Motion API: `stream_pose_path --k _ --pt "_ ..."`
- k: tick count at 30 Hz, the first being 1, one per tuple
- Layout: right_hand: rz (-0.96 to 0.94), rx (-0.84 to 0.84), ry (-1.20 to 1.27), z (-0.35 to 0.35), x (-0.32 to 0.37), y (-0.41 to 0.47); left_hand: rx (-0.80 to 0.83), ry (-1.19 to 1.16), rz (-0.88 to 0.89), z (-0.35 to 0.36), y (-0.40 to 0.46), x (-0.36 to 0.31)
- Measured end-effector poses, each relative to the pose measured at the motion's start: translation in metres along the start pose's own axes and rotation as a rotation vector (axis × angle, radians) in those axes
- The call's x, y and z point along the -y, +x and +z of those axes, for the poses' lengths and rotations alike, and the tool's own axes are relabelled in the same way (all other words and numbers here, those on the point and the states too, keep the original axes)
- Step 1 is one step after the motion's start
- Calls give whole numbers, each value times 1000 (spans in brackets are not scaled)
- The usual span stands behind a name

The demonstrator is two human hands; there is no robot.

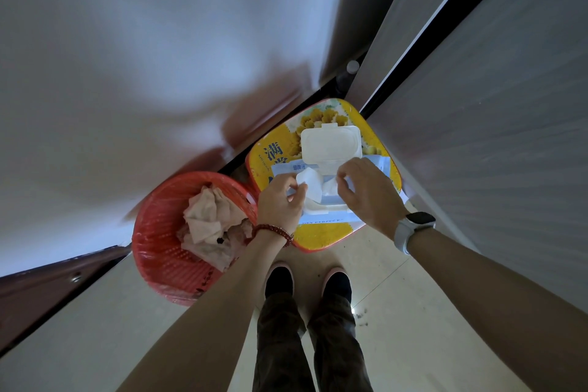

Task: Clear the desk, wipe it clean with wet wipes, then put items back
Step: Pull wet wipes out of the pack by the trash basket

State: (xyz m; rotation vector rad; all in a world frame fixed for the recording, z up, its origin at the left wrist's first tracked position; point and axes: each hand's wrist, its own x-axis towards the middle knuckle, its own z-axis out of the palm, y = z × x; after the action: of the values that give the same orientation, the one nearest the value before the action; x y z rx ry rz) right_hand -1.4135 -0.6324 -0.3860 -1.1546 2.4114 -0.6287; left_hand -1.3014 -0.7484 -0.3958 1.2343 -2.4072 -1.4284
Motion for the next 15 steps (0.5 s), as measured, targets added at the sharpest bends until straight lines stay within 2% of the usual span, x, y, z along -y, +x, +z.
stream_pose_path --k 4,7,9,10,12,15 --pt "327 -40 365 -2 5 -5 -2 16 2 0 0 -2" --pt "219 71 322 -1 8 -10 0 19 -12 0 -2 -4" --pt "92 191 173 -1 3 -12 8 24 -18 0 -2 -5" --pt "63 188 109 -1 2 -12 13 25 -23 0 -2 -6" --pt "92 98 105 -1 4 -8 17 26 -33 -1 -2 -6" --pt "282 28 377 -6 15 -3 17 38 -49 -1 -2 -8"
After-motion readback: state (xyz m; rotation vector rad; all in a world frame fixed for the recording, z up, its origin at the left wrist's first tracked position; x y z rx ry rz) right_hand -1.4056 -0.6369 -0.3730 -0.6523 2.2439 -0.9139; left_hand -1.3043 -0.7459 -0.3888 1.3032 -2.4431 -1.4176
